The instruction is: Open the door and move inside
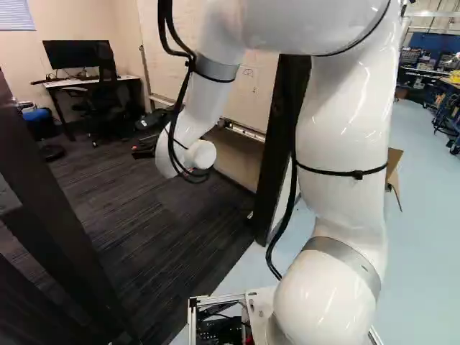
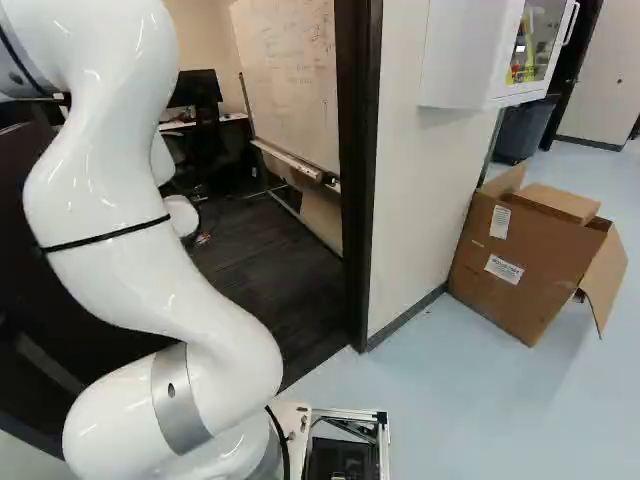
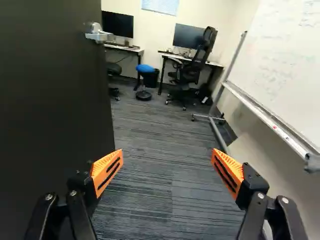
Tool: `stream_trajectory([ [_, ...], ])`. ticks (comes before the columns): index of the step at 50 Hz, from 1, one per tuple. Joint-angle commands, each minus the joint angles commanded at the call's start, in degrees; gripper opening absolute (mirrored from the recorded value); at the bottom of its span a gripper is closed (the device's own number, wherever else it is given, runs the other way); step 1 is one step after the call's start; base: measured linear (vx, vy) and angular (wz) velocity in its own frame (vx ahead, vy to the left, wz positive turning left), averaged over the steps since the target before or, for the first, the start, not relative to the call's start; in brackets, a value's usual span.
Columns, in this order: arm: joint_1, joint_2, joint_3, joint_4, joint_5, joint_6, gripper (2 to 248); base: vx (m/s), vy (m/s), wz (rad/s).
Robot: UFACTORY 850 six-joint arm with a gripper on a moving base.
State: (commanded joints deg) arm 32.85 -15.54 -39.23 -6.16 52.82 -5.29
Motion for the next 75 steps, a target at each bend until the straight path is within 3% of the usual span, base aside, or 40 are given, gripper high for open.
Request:
stream_trajectory([
  [29,-14.63,14.05,15.25,2.75,-1.26,2.35,247,0.000,0.000,0.000],
  [41,-19.79,19.00,20.62,3.71,-1.70,3.18,247,0.000,0.000,0.000],
  [58,-25.71,24.69,26.80,4.83,-2.21,4.14,247,0.000,0.000,0.000],
  [75,-29.86,28.67,31.12,5.60,-2.57,4.80,247,0.000,0.000,0.000],
])
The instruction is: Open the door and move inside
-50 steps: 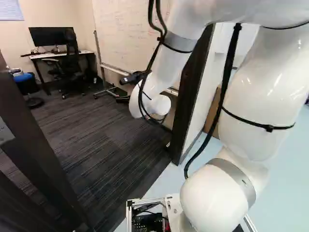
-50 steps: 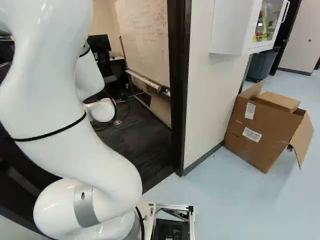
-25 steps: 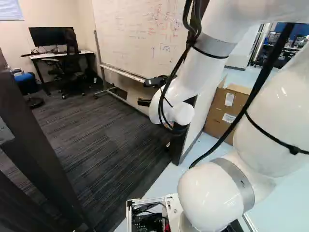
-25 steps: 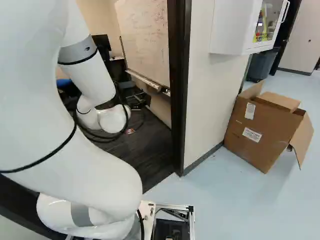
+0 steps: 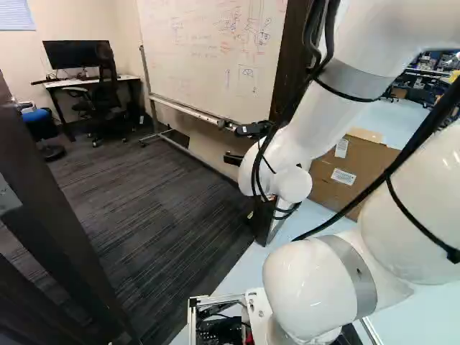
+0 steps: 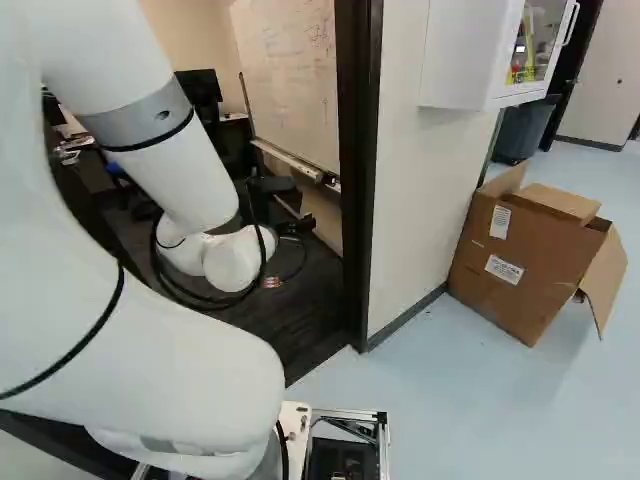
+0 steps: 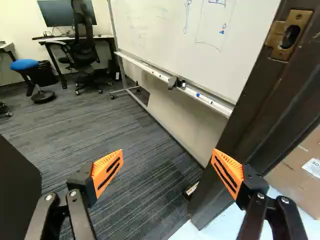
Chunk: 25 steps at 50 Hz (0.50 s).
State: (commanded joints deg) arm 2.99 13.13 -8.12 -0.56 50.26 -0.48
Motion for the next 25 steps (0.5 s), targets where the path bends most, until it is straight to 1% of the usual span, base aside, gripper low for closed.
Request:
stream_trajectory([
  [12,-1.88,1.81,1.96,0.35,-0.16,0.30,247,0.000,0.000,0.000],
  [25,-2.88,2.77,3.00,0.54,-0.25,0.46,247,0.000,0.000,0.000],
])
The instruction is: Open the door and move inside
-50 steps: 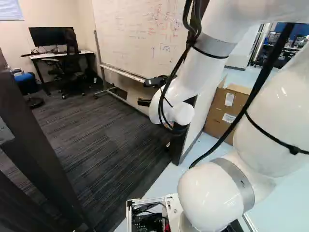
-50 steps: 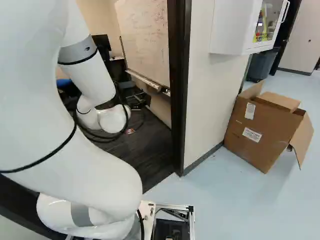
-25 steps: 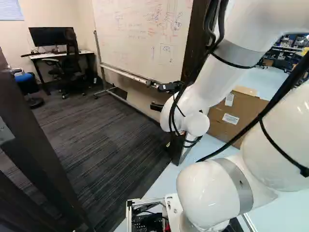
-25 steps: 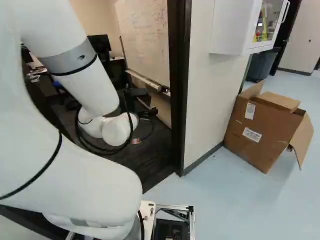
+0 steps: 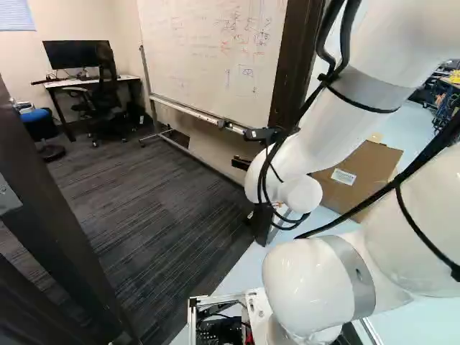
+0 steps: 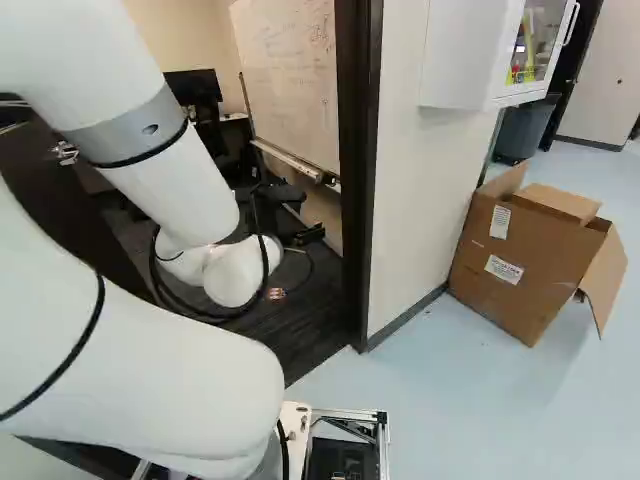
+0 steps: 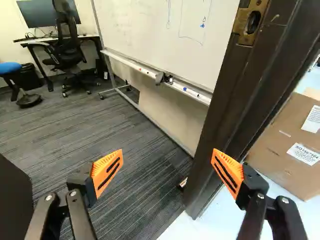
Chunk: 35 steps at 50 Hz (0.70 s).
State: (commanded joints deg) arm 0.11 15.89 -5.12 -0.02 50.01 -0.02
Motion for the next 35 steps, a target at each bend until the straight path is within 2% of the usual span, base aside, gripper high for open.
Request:
stream_trajectory([
  [35,-0.11,0.11,0.12,0.02,-0.01,0.02,247,0.000,0.000,0.000],
])
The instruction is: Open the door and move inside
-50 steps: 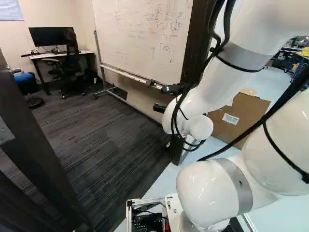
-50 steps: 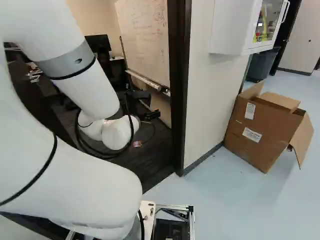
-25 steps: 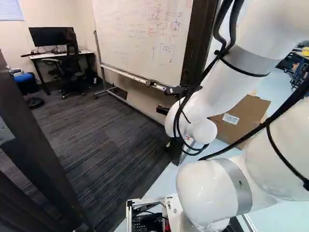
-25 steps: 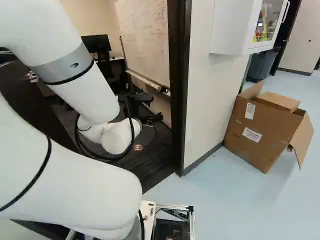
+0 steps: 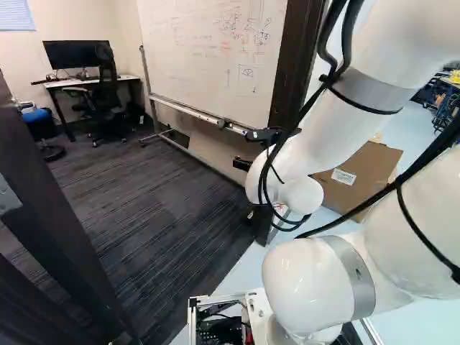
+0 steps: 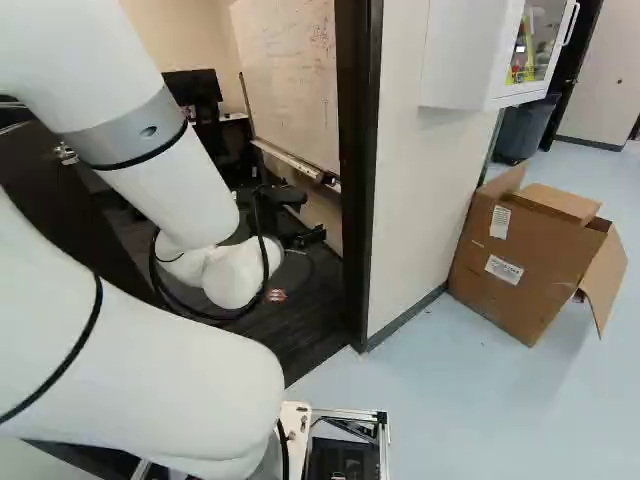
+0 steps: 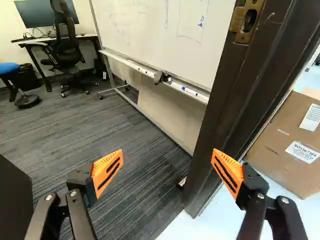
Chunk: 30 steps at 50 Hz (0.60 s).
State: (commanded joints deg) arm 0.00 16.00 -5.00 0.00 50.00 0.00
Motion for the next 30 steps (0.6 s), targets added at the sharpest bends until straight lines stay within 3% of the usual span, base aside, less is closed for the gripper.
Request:
stream_trajectory([
  [11,0.00,0.00,0.00,0.00,0.00,0.00,247,0.000,0.006,0.029],
  [30,0.00,0.00,0.00,0.00,0.00,0.00,247,0.045,0.075,0.352],
])
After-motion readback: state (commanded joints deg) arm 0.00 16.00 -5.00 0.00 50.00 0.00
